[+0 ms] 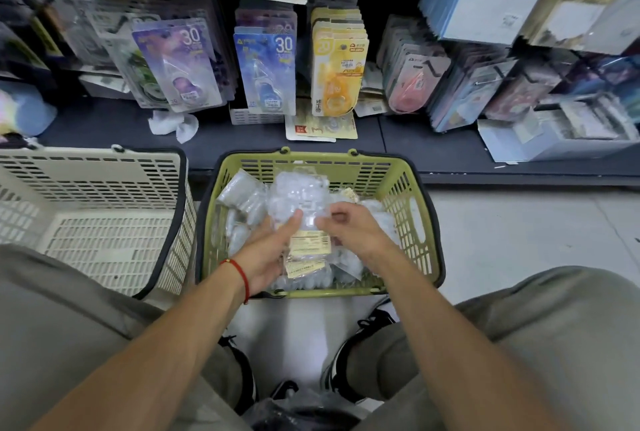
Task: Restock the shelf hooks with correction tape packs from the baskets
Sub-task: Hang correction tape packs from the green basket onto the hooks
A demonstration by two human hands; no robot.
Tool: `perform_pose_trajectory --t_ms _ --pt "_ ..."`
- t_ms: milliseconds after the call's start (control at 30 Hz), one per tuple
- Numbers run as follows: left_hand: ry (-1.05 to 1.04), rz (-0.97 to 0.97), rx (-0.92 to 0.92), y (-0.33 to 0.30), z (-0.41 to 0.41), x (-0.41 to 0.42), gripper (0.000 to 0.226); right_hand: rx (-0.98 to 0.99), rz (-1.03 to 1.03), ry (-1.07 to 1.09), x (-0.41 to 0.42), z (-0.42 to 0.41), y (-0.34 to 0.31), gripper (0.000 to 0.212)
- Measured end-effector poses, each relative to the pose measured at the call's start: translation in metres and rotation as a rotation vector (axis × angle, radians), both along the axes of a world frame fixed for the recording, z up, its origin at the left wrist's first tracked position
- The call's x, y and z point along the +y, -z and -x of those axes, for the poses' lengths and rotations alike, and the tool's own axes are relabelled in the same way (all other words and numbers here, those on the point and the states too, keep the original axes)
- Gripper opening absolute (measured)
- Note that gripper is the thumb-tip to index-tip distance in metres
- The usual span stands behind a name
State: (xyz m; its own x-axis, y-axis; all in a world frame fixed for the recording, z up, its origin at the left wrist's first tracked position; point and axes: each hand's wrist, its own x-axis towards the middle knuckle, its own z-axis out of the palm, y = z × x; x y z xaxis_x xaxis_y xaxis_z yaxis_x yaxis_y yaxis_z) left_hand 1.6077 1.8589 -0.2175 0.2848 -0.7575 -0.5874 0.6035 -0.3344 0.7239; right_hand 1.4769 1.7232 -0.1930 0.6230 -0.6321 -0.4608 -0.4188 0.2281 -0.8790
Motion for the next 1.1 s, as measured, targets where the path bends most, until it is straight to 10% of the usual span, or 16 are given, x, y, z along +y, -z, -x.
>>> perform_pose_trajectory --t_ms 300,467,600,733,1100 --pt "-0.229 -0.104 -0.048 0.007 -0.02 0.024 0.064 0.582 0.579 -0.356 -0.013 0.006 0.078 0.076" --pt "-0.304 -0.113 0.011 0.005 -0.022 0.024 0.089 0.269 0.47 0.225 -0.024 0.014 0.062 0.039" --pt "-0.279 -0.146 0.01 0.004 -0.016 0.015 0.051 -0.271 -0.199 0.672 -0.037 0.034 0.023 0.022" --pt "-0.247 -0.14 0.011 0.002 -0.006 0.002 0.038 -0.448 -0.297 0.413 -0.019 0.034 0.001 0.024" --pt "-0.242 -0.098 0.045 0.008 -0.003 0.014 0.063 0.031 0.166 -0.095 0.005 0.019 0.026 0.042"
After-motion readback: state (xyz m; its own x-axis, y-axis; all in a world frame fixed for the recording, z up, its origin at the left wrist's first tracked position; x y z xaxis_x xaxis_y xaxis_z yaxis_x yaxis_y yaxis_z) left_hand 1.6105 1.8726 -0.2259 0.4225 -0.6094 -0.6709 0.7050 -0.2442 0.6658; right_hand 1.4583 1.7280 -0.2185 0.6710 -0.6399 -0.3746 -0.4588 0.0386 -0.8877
